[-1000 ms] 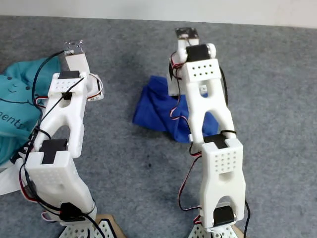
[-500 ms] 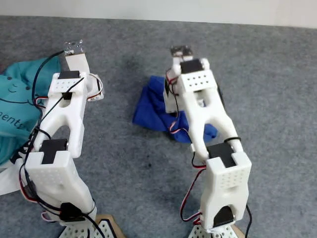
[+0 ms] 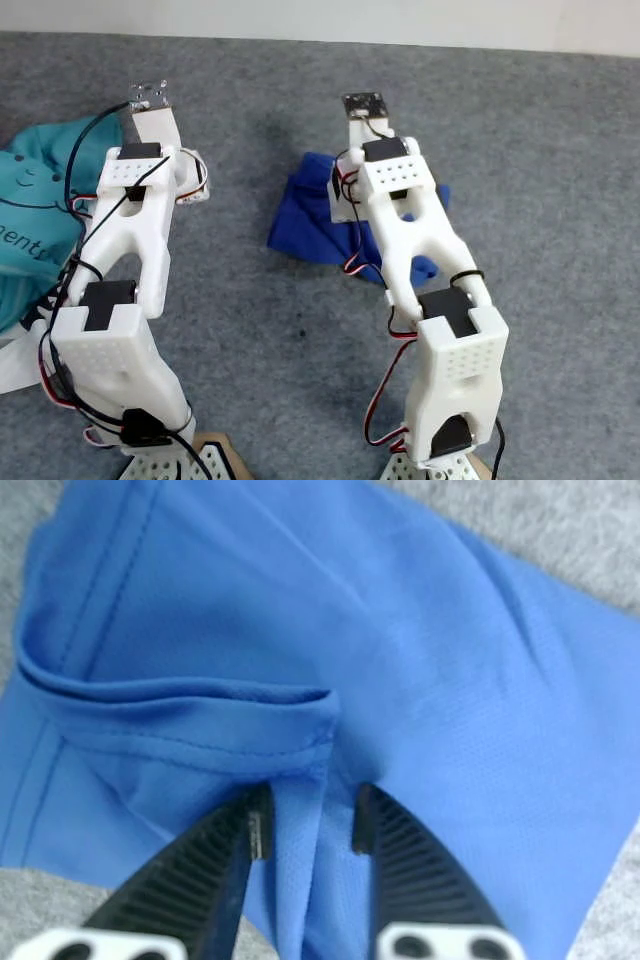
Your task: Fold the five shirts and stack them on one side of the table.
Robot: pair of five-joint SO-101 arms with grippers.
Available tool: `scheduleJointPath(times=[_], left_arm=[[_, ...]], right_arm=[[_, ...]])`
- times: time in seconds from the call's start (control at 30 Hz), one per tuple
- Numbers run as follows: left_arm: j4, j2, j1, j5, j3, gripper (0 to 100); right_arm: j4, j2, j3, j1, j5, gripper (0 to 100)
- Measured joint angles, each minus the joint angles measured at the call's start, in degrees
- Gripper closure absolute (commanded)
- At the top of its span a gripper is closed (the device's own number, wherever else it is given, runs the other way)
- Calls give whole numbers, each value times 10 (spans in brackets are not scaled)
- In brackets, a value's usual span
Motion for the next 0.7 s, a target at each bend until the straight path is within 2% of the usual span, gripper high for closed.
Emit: scheduleJointPath(times=[0.1, 0.3, 0.7], left_arm=[[0, 0, 0, 0, 0, 814], [0, 0, 0, 0, 0, 814], [-7, 0, 0, -1, 4, 814]], right_arm=[[-4, 0, 0, 0, 0, 995], [-4, 0, 0, -13, 0, 992], [68, -76, 6, -138, -40, 985]])
